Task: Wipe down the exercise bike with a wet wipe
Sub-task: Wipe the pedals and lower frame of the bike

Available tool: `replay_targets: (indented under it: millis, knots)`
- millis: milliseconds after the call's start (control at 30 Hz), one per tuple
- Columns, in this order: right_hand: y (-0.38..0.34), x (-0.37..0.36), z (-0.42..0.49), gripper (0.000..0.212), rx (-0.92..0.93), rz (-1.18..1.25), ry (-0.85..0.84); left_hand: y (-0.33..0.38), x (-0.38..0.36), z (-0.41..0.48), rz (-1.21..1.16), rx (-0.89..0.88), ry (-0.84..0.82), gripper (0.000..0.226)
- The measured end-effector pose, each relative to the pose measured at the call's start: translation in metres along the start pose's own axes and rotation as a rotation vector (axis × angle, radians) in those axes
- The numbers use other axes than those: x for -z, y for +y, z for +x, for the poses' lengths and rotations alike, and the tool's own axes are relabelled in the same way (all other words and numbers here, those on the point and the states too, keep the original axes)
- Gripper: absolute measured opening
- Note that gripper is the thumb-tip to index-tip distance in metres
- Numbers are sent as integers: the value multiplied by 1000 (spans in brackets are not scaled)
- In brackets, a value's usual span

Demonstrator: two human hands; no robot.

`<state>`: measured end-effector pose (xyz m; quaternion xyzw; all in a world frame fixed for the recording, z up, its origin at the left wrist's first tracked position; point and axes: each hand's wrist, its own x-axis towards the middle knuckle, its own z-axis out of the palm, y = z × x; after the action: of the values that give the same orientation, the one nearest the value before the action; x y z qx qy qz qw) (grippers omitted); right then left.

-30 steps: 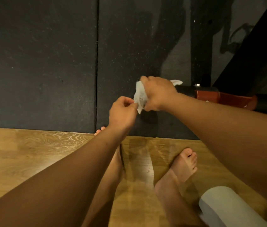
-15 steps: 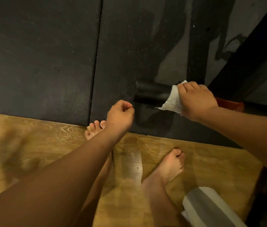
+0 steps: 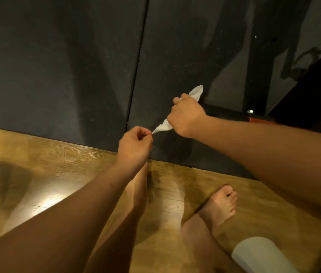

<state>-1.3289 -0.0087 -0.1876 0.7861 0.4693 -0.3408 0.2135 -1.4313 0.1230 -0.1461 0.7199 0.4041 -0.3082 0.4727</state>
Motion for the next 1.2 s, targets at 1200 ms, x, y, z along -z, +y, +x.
replay_targets:
  millis: [1200]
  knots:
    - [81,-84,-193,70,-263,59,-305,52,-53,-53,683,-565,-323,51]
